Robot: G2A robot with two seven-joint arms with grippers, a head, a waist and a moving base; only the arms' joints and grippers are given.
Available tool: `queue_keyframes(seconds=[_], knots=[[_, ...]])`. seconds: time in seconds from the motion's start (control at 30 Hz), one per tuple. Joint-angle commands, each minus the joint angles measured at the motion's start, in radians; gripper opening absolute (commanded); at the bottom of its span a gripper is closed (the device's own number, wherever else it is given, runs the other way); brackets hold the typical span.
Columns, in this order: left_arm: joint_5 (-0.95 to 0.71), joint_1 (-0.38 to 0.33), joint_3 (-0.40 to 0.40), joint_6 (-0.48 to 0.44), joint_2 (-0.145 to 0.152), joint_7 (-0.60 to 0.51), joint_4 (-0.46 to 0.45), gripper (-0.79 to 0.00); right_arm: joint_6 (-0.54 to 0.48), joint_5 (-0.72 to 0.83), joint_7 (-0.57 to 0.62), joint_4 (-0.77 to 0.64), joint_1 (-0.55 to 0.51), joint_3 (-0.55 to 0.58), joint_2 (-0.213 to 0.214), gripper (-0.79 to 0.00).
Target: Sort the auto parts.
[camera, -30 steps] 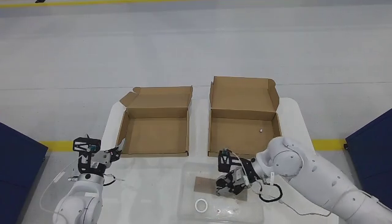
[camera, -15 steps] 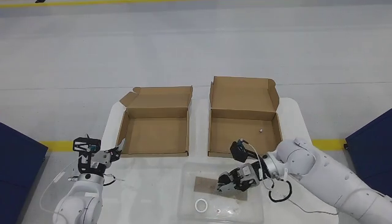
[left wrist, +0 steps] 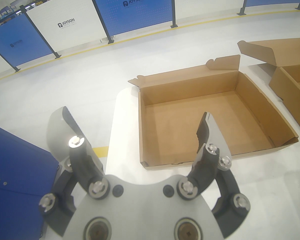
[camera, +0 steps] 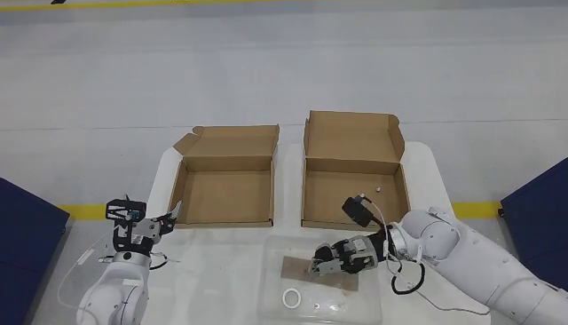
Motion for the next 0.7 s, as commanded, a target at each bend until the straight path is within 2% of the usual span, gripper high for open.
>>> queue_keyframes(seconds=[0.0,0.2,0.3,0.67], knots=[[0.0,0.0,0.0,0.0,0.0,0.0,0.0,0.0,-0.006,0.079,-0.006,-0.016,0.007,-0.011,0.013,-0.785],[0.0,0.0,0.0,0.0,0.0,0.0,0.0,0.0,-0.006,0.295,-0.006,-0.092,0.015,-0.032,0.043,-0.785],[0.0,0.0,0.0,0.0,0.0,0.0,0.0,0.0,-0.006,0.354,-0.006,-0.115,0.024,-0.04,0.052,-0.785],[0.0,0.0,0.0,0.0,0.0,0.0,0.0,0.0,-0.006,0.324,-0.006,-0.096,0.049,-0.049,0.06,-0.785]])
